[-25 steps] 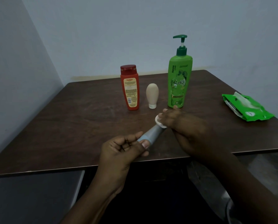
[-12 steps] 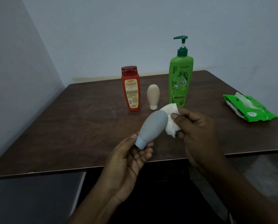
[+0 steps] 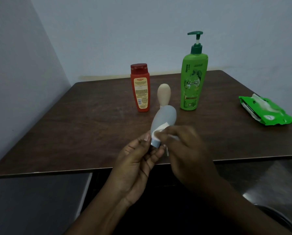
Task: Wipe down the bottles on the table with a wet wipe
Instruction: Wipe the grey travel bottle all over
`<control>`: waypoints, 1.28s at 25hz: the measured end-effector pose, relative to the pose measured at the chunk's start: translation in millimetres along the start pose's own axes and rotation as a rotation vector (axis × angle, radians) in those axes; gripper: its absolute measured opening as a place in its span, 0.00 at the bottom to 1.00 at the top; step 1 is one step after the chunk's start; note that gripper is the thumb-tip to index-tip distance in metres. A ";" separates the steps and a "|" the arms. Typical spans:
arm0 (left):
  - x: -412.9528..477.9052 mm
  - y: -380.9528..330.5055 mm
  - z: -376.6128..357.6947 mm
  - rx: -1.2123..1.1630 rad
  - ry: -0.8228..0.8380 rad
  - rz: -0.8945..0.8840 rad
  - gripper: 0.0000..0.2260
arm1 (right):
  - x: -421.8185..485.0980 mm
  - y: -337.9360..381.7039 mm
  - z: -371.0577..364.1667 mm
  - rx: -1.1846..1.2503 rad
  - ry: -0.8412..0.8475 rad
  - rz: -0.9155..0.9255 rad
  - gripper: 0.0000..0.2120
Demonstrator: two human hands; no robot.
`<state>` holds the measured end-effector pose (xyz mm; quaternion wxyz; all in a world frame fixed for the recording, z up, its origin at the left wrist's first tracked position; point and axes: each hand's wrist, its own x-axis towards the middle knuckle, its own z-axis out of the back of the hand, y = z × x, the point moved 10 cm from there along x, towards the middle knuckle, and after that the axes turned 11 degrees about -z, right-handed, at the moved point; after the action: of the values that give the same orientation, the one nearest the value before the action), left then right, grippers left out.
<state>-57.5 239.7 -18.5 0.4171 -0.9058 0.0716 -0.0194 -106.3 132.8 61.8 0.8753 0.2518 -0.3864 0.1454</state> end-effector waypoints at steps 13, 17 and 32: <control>0.9 0.1 4.5 -0.024 -0.012 0.032 0.13 | -13.2 15.7 -12.2 0.004 0.060 0.134 0.12; 0.9 1.6 5.6 0.036 0.007 0.023 0.17 | 4.3 -9.2 6.4 -0.060 -0.040 0.048 0.15; 4.1 -4.1 -0.6 0.267 0.135 -0.156 0.17 | 9.1 -13.4 10.3 -0.059 -0.108 -0.030 0.15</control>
<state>-53.1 241.3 -15.2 0.5251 -0.8419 0.0255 -0.1219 -100.5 116.5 70.1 0.8622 0.2393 -0.4334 0.1071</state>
